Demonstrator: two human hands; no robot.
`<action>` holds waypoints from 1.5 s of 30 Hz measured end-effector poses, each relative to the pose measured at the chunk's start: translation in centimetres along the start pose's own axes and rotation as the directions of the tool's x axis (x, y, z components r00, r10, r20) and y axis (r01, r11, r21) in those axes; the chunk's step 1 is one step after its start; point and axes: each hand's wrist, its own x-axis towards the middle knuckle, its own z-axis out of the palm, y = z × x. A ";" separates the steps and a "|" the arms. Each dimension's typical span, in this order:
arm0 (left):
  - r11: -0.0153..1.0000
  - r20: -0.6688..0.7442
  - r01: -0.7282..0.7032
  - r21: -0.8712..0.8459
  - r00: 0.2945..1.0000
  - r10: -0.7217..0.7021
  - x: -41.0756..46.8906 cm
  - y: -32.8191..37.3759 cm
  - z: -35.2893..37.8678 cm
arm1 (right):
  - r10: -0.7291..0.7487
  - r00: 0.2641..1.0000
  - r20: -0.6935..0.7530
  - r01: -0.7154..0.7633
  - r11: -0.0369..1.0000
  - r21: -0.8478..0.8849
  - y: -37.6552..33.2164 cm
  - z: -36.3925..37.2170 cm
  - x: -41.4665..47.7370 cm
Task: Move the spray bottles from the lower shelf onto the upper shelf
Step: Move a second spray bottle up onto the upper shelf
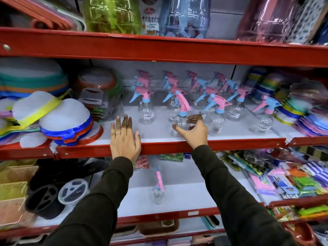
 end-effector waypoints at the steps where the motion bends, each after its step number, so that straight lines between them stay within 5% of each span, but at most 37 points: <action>1: 1.000 0.002 0.000 0.000 1.000 0.000 0.0 0.0 0.0 | -0.009 1.000 0.005 0.009 1.000 -0.011 0.0 0.0 -0.1; 27: 1.000 0.013 -0.001 -0.014 1.000 0.001 -0.3 0.0 -0.1 | -0.012 1.000 -0.012 0.011 0.995 -0.104 -0.9 0.5 -0.6; 45: 0.999 0.031 -0.001 -0.052 1.000 0.003 -0.4 -0.1 -0.2 | -0.078 0.995 -0.058 0.078 0.997 0.001 -0.8 -0.4 -2.3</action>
